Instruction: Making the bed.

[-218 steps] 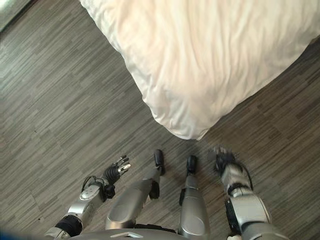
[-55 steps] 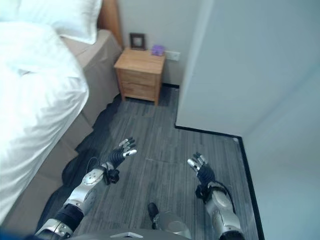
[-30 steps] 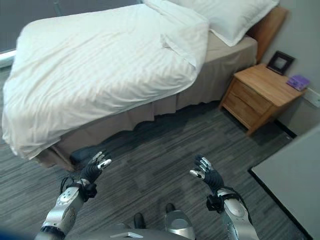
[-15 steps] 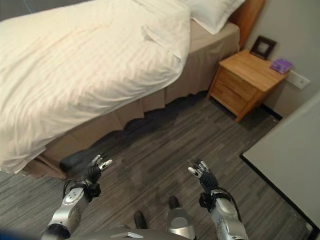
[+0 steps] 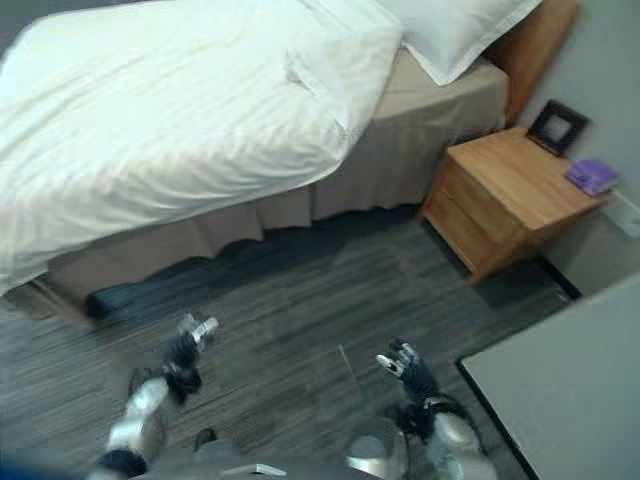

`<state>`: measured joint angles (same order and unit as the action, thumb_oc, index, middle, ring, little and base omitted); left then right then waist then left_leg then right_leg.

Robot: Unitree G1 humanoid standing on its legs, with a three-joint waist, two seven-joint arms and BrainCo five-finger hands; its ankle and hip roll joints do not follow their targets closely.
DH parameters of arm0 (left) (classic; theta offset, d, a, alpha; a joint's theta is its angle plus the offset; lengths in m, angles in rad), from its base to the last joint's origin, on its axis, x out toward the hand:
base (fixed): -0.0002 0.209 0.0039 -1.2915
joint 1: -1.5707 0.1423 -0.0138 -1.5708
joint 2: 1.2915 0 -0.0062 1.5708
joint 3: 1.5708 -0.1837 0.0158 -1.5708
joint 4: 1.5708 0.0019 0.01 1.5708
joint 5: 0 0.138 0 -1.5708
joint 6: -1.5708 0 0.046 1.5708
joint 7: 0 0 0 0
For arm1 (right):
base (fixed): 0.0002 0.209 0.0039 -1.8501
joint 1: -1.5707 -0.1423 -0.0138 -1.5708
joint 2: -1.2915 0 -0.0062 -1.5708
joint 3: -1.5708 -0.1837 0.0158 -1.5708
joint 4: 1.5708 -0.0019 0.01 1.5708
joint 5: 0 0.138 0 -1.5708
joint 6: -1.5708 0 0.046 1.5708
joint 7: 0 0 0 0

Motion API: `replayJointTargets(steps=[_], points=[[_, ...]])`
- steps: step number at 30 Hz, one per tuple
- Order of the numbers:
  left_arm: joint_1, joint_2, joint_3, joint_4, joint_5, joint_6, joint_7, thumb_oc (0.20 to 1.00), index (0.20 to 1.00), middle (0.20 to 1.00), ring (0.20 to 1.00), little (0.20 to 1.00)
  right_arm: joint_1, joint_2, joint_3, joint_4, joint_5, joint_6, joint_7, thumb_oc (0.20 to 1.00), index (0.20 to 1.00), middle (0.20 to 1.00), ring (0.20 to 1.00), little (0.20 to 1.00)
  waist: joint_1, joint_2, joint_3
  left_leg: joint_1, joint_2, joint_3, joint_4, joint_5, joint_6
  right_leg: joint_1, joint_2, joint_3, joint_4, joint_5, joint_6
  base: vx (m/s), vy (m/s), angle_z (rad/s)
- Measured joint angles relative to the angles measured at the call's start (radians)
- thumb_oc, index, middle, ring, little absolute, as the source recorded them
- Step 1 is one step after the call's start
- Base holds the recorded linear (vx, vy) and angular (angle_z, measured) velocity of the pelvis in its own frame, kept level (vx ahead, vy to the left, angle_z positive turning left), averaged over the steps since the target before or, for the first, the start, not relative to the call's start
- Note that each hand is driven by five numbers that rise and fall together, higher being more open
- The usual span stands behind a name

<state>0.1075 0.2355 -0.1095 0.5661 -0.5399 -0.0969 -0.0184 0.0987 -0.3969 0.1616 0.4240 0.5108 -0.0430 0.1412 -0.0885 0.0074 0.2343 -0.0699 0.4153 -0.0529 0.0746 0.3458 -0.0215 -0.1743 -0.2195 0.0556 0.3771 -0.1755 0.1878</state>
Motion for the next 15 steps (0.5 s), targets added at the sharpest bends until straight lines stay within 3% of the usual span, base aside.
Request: replayJointTargets(steps=[1, 2, 3, 4, 5, 6, 7, 8, 9, 10, 11, 12, 13, 14, 15], points=[[-0.001, -0.008, 0.003, 0.008, -0.006, 0.002, 0.003, 1.0, 1.0, 1.0, 1.0, 1.0, -0.006, -0.022, -0.002, -0.005, -0.001, -0.001, -0.001, 1.0, 1.0, 1.0, 1.0, 1.0, 0.0, 0.009, -0.002, -0.021, 0.006, 0.0, -0.017, 0.172, 0.021, -0.004, 0.043, -0.038, 0.024, -0.007, -0.06, -0.02, -0.851, 0.73], [-0.005, -0.01, 0.003, 0.005, -0.009, 0.009, 0.004, 1.0, 1.0, 1.0, 1.0, 1.0, -0.003, -0.036, -0.002, -0.022, -0.001, 0.0, 0.001, 1.0, 1.0, 1.0, 1.0, 1.0, -0.006, 0.008, -0.006, -0.065, 0.014, 0.021, 0.029, 0.174, 0.022, -0.007, 0.063, -0.07, 0.03, -0.02, -0.105, 0.05, -0.463, 0.37], [0.0, -0.008, 0.003, -0.002, -0.009, 0.011, 0.003, 1.0, 1.0, 1.0, 1.0, 1.0, 0.002, -0.025, -0.008, -0.042, -0.002, 0.0, 0.003, 1.0, 1.0, 1.0, 1.0, 1.0, 0.006, 0.015, -0.011, -0.066, 0.035, 0.109, 0.086, 0.162, 0.02, 0.004, 0.068, -0.079, 0.014, -0.011, -0.109, 0.1, -0.633, 0.17], [0.006, -0.001, 0.009, -0.004, -0.018, 0.014, 0.0, 1.0, 1.0, 1.0, 1.0, 1.0, 0.004, -0.017, -0.022, -0.039, 0.0, -0.013, 0.008, 1.0, 1.0, 1.0, 1.0, 1.0, 0.007, -0.035, -0.006, -0.069, 0.007, 0.12, 0.143, 0.15, 0.01, 0.009, 0.098, -0.064, 0.004, -0.004, -0.13, 0.13, -0.523, -0.6], [0.018, 0.009, 0.021, -0.011, -0.029, 0.013, -0.007, 1.0, 1.0, 1.0, 1.0, 1.0, 0.002, -0.002, -0.01, -0.055, 0.0, -0.004, 0.012, 1.0, 1.0, 1.0, 1.0, 1.0, 0.029, -0.115, -0.013, -0.068, -0.11, 0.095, 0.27, 0.024, -0.078, 0.008, 0.082, 0.007, -0.029, 0.025, -0.15, 0.14, -0.536, -0.99], [0.035, 0.017, 0.017, -0.024, -0.027, 0.015, -0.021, 1.0, 1.0, 1.0, 1.0, 1.0, 0.005, -0.002, 0.0, -0.065, 0.0, -0.008, 0.019, 1.0, 1.0, 1.0, 1.0, 1.0, 0.035, -0.153, -0.022, -0.068, -0.199, 0.07, 0.343, -0.126, -0.094, 0.032, 0.075, 0.042, -0.101, 0.071, -0.154, 0.11, -0.434, -1.17], [0.054, 0.034, 0.003, -0.07, -0.026, 0.013, -0.045, 1.0, 1.0, 1.0, 1.0, 1.0, 0.047, 0.011, -0.028, -0.071, 0.0, -0.014, 0.022, 1.0, 1.0, 1.0, 1.0, 1.0, 0.005, -0.145, -0.032, -0.062, -0.247, 0.193, 0.416, -0.262, -0.057, 0.12, 0.11, 0.014, -0.249, 0.16, -0.167, 0.12, -0.371, -0.57], [0.041, 0.033, -0.007, -0.074, -0.026, 0.013, -0.053, 1.0, 1.0, 1.0, 1.0, 1.0, 0.076, 0.016, -0.06, -0.055, 0.0, -0.011, 0.016, 1.0, 1.0, 1.0, 1.0, 1.0, -0.018, -0.131, -0.04, -0.062, -0.246, 0.293, 0.416, -0.293, -0.042, 0.136, 0.138, -0.005, -0.284, 0.168, -0.181, 0.08, -0.197, -0.09], [0.002, 0.035, -0.012, -0.079, -0.026, 0.013, -0.059, 1.0, 1.0, 1.0, 1.0, 1.0, 0.092, 0.015, -0.071, -0.036, 0.001, -0.005, 0.01, 1.0, 1.0, 1.0, 1.0, 1.0, -0.025, -0.12, -0.041, -0.066, -0.266, 0.316, 0.402, -0.331, -0.027, 0.135, 0.16, -0.02, -0.288, 0.168, -0.186, 0.13, -0.223, 0.23], [-0.035, 0.036, -0.024, -0.07, -0.026, 0.014, -0.065, 1.0, 1.0, 1.0, 1.0, 1.0, 0.114, 0.015, -0.074, -0.009, 0.001, -0.003, 0.008, 1.0, 1.0, 1.0, 1.0, 1.0, -0.027, -0.12, -0.042, -0.063, -0.293, 0.306, 0.351, -0.372, 0.001, 0.134, 0.164, -0.028, -0.298, 0.173, -0.195, 0.11, -0.153, 0.17], [-0.066, 0.033, -0.05, -0.072, -0.025, 0.011, -0.068, 1.0, 1.0, 1.0, 1.0, 1.0, 0.128, 0.022, -0.084, 0.024, 0.01, 0.011, 0.001, 1.0, 1.0, 1.0, 1.0, 1.0, -0.028, -0.111, -0.042, -0.033, -0.382, 0.245, 0.196, -0.384, -0.005, 0.136, 0.157, -0.03, -0.31, 0.176, -0.193, 0.12, -0.152, 0.17], [-0.076, 0.03, -0.061, -0.079, -0.024, 0.01, -0.068, 1.0, 1.0, 1.0, 1.0, 1.0, 0.129, 0.026, -0.095, 0.03, 0.016, 0.015, -0.004, 1.0, 1.0, 1.0, 1.0, 1.0, -0.034, -0.099, -0.042, -0.014, -0.419, 0.219, 0.129, -0.383, -0.007, 0.147, 0.158, -0.028, -0.326, 0.181, -0.19, 0.08, -0.131, 0.04], [-0.067, 0.019, -0.086, -0.08, -0.024, 0.011, -0.066, 1.0, 1.0, 1.0, 1.0, 1.0, 0.129, 0.031, -0.117, 0.031, 0.021, 0.016, -0.006, 1.0, 1.0, 1.0, 1.0, 1.0, -0.044, -0.07, -0.053, 0.042, -0.492, 0.111, -0.047, -0.378, -0.003, 0.163, 0.16, -0.023, -0.36, 0.196, -0.181, 0.02, -0.1, -0.11], [-0.061, 0.012, -0.087, -0.083, -0.024, 0.011, -0.068, 1.0, 1.0, 1.0, 1.0, 1.0, 0.129, 0.03, -0.108, 0.025, 0.027, 0.015, -0.007, 1.0, 1.0, 1.0, 1.0, 1.0, -0.043, -0.038, -0.058, 0.043, -0.5, 0.119, -0.069, -0.374, 0.008, 0.168, 0.173, -0.027, -0.367, 0.202, -0.175, 0.0, -0.113, -0.08], [-0.053, -0.008, -0.092, -0.084, -0.025, 0.012, -0.068, 1.0, 1.0, 1.0, 1.0, 1.0, 0.149, 0.013, -0.098, -0.001, 0.046, 0.014, -0.001, 1.0, 1.0, 1.0, 1.0, 1.0, -0.048, 0.05, -0.062, 0.055, -0.461, 0.13, -0.089, -0.353, 0.036, 0.2, 0.235, -0.049, -0.393, 0.225, -0.162, -0.02, -0.027, -0.05]])
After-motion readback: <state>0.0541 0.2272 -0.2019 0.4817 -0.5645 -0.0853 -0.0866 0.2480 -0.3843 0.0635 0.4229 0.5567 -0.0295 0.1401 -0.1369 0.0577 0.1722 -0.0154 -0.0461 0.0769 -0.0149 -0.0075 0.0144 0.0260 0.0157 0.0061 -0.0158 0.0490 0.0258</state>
